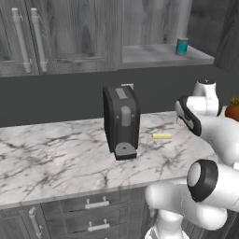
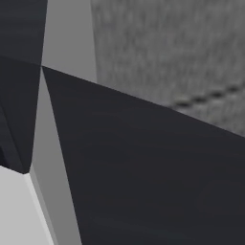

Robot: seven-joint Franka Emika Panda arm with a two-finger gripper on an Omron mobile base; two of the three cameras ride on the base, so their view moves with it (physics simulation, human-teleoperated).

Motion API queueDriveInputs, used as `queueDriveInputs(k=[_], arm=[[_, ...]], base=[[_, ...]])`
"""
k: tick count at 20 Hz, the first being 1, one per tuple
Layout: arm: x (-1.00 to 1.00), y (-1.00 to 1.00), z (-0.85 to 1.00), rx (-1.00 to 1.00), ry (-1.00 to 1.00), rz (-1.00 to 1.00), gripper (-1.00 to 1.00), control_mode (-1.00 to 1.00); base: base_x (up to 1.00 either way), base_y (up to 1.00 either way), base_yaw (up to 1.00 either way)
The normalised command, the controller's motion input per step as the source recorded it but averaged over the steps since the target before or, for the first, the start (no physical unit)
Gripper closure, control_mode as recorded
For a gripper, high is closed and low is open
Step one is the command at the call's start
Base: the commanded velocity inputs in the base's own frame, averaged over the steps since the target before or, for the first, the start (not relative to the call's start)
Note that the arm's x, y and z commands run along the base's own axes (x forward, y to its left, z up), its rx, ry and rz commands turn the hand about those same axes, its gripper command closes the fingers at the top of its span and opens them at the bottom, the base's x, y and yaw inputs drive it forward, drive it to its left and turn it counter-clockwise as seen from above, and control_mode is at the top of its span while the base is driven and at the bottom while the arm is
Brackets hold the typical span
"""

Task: Restock the canned food cabinet by taking the new fresh canned food from the counter and placing it in the cabinet. Then, take the old canned food from the cabinet and place it on the counter.

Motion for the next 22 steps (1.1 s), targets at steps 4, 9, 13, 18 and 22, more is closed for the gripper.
queueDriveInputs(k=[4,9,13,18,22], arm=[[0.41,-0.94,-1.00,0.00,0.03,-0.34,1.00,-1.00],[0.57,-0.64,-1.00,0.00,0.01,-0.31,1.00,-1.00],[0.53,-0.35,-1.00,-0.03,0.00,-0.25,1.00,-1.00],[0.23,-0.09,-0.34,0.00,0.00,-0.07,-1.00,-1.00],[-0.20,0.21,0.70,0.00,-0.03,-0.19,-1.00,-1.00]], base=[[0.00,0.00,0.00],[0.00,0.00,0.00],[0.00,0.00,0.00],[0.00,0.00,0.00],[0.00,0.00,0.00]])
